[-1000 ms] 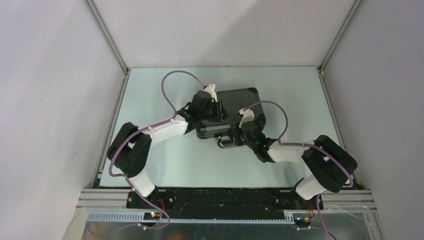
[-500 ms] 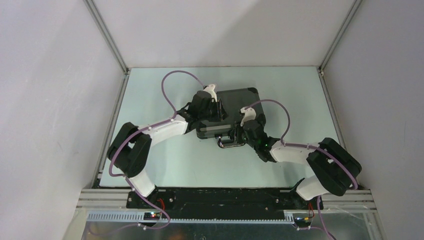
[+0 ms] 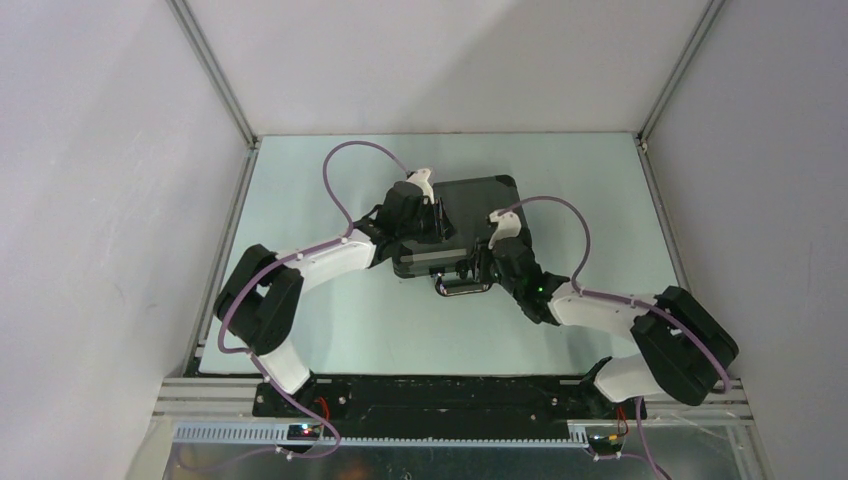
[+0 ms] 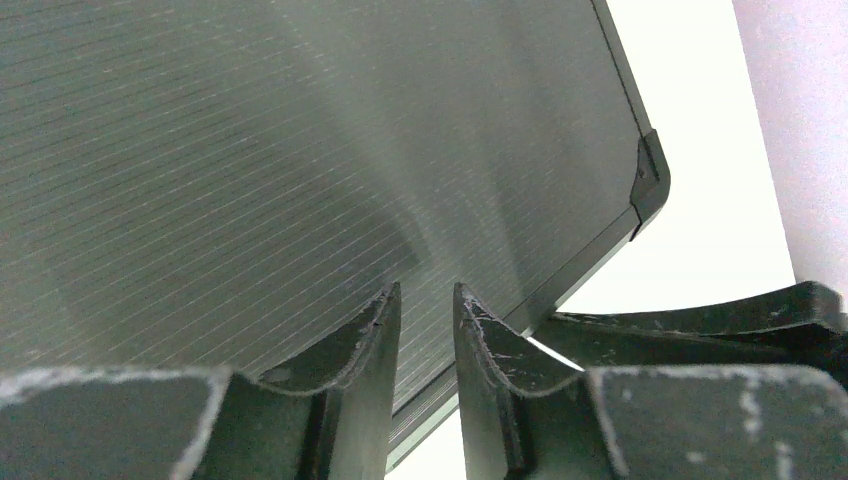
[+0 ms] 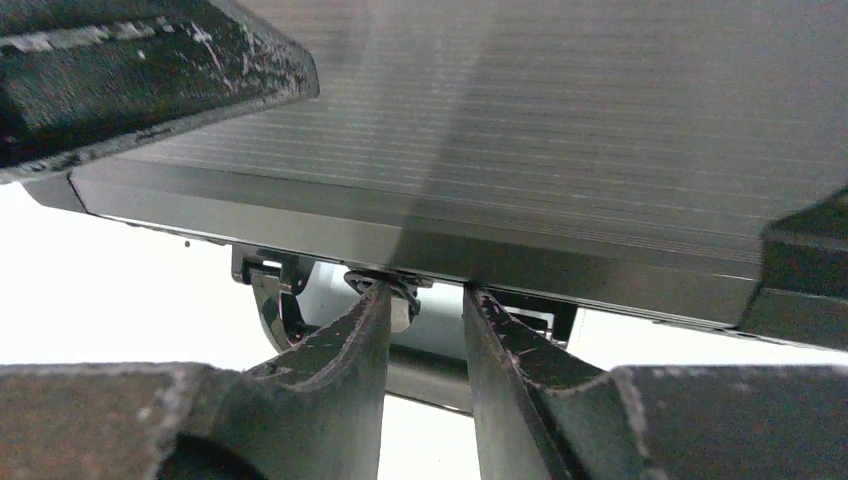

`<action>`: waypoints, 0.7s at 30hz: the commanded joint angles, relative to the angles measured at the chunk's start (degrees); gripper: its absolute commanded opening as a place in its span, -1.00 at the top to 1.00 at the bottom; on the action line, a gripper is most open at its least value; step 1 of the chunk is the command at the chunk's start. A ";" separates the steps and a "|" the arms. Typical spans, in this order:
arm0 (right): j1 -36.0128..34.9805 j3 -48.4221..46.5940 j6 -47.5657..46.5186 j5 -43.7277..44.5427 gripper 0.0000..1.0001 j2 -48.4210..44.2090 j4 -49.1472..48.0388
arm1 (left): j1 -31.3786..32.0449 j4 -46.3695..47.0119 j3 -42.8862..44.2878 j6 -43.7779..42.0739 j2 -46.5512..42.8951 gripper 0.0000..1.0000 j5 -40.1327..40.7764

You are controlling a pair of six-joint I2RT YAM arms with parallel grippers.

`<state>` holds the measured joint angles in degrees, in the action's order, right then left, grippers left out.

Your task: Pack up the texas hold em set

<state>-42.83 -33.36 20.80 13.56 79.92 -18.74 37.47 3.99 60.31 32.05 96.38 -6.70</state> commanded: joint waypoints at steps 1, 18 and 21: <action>0.41 -0.90 -1.17 4.35 0.25 -4.67 -1.02 | 0.24 -9.74 -2.26 -0.75 1.29 0.32 0.35; 5.40 7.85 7.63 5.37 0.12 -25.92 12.93 | -1.85 -22.10 17.33 -5.43 0.80 -0.06 2.63; 9.05 7.88 9.94 2.68 0.11 -28.51 17.20 | -5.84 -23.68 22.78 -5.22 2.36 -0.12 1.43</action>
<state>-37.26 -25.30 26.35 17.50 55.13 -7.01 36.10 -15.68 76.27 28.84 97.25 -5.61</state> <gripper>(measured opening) 0.440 0.544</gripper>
